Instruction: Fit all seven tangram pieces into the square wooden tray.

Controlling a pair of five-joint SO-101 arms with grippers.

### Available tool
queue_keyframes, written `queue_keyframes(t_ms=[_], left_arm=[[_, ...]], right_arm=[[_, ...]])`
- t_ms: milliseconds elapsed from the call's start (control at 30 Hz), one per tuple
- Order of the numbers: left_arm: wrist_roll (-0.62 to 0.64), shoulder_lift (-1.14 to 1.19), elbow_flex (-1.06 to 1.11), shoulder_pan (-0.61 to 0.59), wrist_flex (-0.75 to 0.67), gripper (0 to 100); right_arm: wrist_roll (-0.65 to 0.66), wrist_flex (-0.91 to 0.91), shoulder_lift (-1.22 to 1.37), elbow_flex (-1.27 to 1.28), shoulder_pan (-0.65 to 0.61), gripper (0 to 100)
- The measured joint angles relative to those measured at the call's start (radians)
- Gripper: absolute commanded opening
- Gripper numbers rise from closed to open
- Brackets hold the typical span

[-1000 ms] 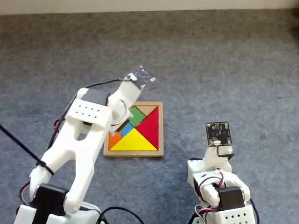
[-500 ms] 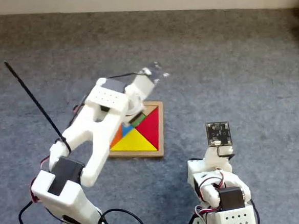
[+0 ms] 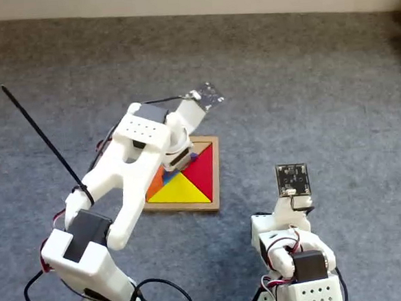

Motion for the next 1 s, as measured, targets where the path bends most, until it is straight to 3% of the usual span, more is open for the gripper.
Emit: queue_keyframes(t_ms=[333,633,800,1000], left_arm=[[0.0,0.0,-0.061,-0.061,0.0,14],[0.0,0.0,-0.066,0.014,0.0,14],[0.002,0.051,0.021,0.015,-0.098,14],[-0.005,0.149,-0.017,-0.017,-0.152,14]], right_arm=[[0.0,0.0,0.0,0.0,0.0,1.2],[0.0,0.0,0.0,0.0,0.0,1.2],[0.0,0.0,0.0,0.0,0.0,1.2],[0.0,0.0,0.0,0.0,0.0,1.2]])
